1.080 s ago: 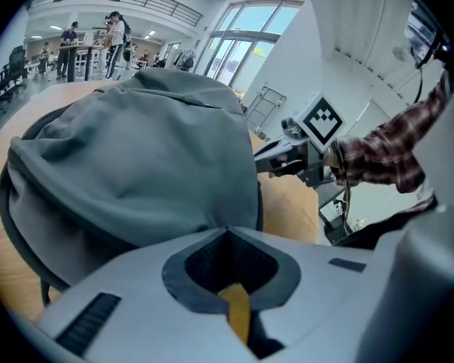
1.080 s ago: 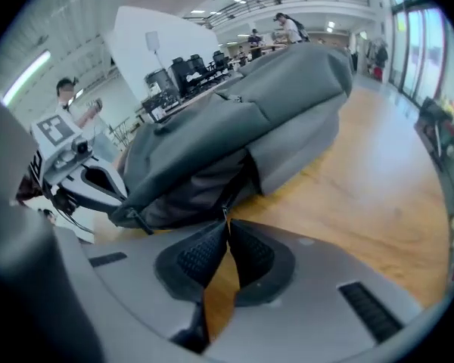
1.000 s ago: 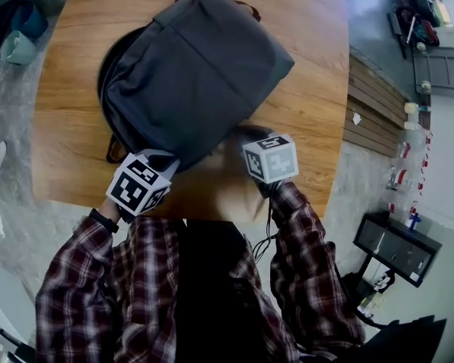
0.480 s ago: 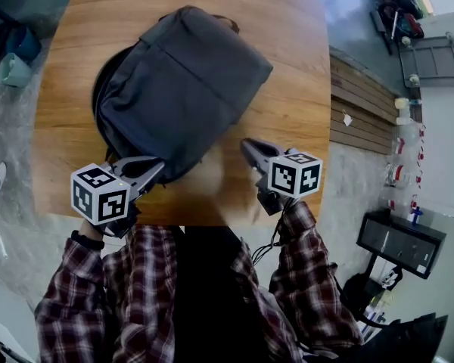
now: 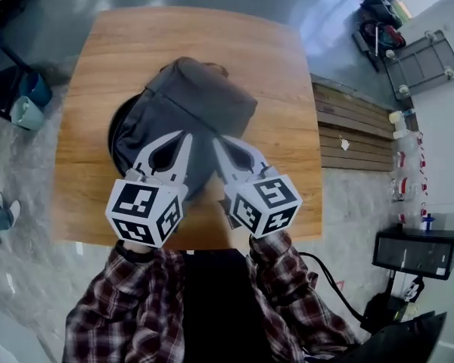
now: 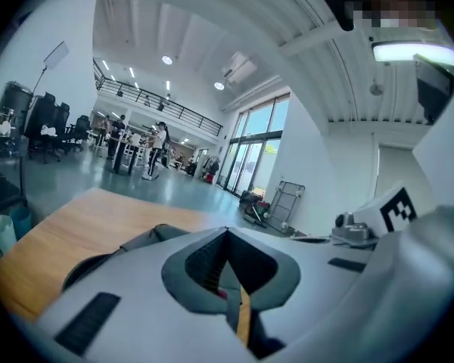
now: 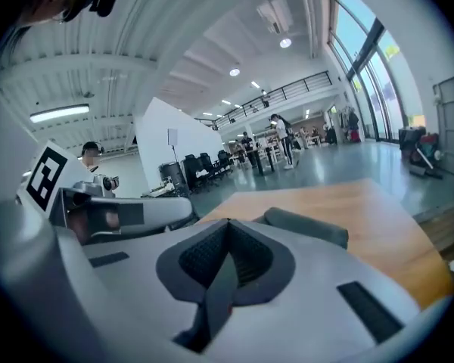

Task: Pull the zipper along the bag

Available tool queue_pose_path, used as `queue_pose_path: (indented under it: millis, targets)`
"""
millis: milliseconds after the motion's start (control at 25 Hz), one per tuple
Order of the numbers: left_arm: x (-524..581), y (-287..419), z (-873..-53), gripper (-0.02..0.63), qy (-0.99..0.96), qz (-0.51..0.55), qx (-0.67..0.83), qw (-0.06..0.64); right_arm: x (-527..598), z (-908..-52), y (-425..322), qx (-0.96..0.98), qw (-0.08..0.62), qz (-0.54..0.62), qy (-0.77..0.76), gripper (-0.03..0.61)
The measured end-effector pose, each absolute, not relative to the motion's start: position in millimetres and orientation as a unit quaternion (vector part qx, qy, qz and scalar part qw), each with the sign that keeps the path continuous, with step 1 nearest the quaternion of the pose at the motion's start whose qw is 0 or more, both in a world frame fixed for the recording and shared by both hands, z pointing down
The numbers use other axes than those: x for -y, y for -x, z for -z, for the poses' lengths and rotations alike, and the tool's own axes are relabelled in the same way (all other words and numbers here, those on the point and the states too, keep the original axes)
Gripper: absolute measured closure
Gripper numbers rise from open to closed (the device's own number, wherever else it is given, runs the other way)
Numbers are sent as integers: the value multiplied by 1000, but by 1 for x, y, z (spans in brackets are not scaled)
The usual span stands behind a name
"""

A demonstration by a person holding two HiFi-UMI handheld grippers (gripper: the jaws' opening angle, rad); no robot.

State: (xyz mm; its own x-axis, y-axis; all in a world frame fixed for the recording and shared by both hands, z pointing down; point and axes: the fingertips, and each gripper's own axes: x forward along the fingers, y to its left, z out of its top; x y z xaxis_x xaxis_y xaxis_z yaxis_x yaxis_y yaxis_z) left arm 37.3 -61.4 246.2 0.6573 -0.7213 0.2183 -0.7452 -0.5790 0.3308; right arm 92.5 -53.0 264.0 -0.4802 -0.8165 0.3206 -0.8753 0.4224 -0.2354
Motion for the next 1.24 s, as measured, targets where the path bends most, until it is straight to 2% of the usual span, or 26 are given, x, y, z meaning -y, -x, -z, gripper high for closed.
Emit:
queue_pose_path:
  millis: [440,1240]
  targets:
    - [52,-31,-209,607,-887,-4,439,143,49,-226,-74,844,57,-127,-518,572]
    - [47,-33,-200,607,-893,-2,428,140,41,-215,-72,850,59,-116,-510,572]
